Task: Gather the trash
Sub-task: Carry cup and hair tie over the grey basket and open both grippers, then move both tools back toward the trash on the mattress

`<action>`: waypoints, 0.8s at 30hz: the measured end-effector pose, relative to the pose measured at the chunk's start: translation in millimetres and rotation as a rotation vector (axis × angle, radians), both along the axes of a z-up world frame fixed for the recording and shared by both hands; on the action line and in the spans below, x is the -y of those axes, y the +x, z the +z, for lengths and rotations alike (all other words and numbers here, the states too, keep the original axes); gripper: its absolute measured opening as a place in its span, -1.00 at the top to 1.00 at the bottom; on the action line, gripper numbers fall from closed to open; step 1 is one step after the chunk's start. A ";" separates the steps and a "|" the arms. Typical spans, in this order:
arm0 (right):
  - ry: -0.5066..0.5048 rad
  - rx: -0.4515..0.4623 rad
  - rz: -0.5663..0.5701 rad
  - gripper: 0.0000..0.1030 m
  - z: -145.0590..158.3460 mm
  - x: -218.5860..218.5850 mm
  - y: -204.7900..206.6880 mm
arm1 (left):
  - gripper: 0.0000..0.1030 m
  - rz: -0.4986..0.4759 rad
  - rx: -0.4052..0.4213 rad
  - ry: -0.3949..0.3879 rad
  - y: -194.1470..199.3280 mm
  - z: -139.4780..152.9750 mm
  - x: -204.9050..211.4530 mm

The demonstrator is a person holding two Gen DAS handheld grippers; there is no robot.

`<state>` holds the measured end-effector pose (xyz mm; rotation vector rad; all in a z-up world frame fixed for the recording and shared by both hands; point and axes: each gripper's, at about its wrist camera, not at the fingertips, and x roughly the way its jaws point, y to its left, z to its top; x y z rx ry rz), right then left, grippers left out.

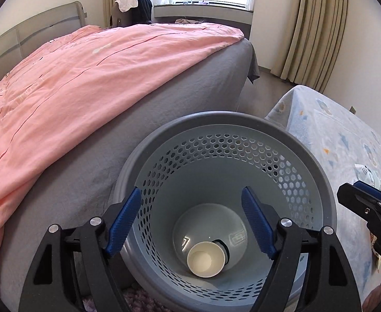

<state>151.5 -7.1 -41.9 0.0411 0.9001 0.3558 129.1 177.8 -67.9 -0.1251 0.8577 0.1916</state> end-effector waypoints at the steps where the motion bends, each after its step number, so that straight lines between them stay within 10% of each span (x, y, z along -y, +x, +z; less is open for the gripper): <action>1: -0.001 0.001 -0.003 0.16 1.0 0.8 -1.6 | -0.48 -0.001 0.000 0.001 -0.2 0.2 0.4; 24: -0.023 0.017 -0.108 0.02 9.3 36.2 -37.6 | -0.53 -0.058 0.055 -0.019 -16.7 13.3 18.2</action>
